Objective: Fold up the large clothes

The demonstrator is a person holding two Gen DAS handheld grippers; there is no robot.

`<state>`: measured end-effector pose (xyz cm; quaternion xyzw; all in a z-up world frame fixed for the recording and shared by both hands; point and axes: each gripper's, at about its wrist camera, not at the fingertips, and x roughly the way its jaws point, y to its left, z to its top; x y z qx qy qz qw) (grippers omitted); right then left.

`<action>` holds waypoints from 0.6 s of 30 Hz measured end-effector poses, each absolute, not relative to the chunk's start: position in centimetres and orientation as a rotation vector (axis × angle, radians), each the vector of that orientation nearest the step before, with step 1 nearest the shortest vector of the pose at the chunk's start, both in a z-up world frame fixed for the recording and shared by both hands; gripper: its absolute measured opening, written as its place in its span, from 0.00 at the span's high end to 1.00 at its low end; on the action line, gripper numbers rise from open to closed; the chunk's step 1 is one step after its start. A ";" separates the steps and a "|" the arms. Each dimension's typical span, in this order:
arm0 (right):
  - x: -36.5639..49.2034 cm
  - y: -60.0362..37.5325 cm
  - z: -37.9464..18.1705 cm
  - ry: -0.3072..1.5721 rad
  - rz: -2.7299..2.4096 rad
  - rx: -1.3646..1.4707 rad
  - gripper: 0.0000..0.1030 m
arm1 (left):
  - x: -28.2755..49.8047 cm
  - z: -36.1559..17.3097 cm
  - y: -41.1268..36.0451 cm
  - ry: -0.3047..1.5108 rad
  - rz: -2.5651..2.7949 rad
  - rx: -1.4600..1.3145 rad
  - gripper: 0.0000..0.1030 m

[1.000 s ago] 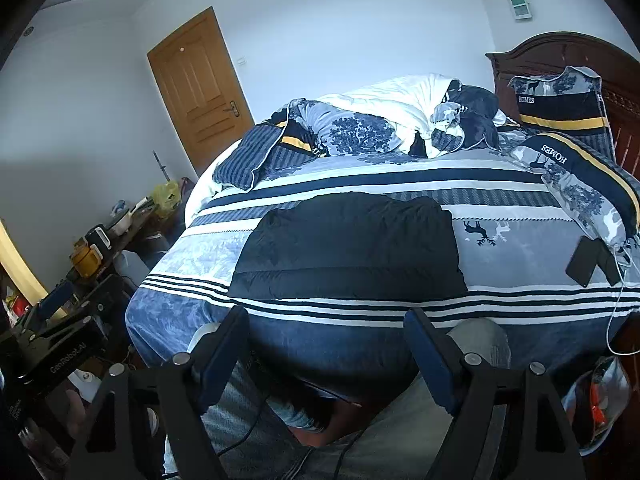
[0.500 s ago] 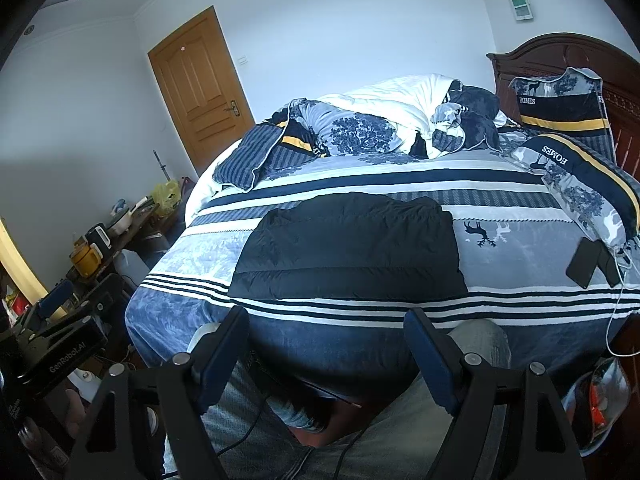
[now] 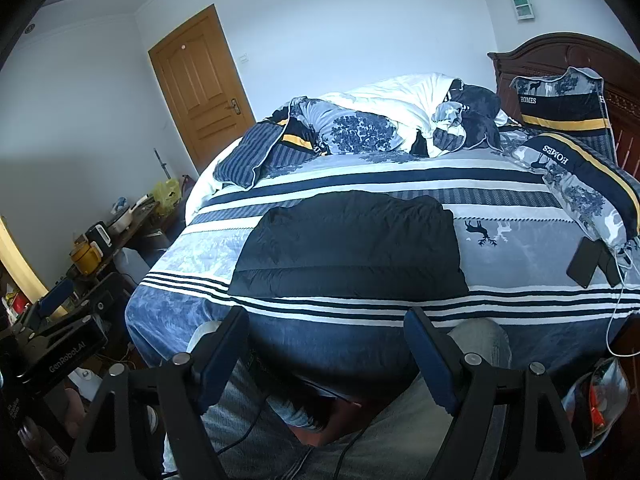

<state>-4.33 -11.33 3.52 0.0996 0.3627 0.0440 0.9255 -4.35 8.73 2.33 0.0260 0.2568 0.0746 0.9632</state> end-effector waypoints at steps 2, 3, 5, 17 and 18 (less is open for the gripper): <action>-4.3 -11.5 3.4 0.745 0.093 0.202 0.20 | -4.4 2.3 8.9 0.520 0.149 0.053 0.03; -4.3 -11.5 3.4 0.745 0.093 0.203 0.20 | -4.4 2.3 8.9 0.521 0.149 0.053 0.03; -4.2 -11.6 3.5 0.745 0.093 0.202 0.20 | -4.4 2.2 8.9 0.521 0.148 0.053 0.03; -4.2 -11.5 3.5 0.746 0.093 0.202 0.20 | -4.4 2.0 9.0 0.524 0.144 0.053 0.03; -4.2 -11.5 3.5 0.746 0.093 0.202 0.20 | -4.4 2.0 9.0 0.524 0.144 0.053 0.03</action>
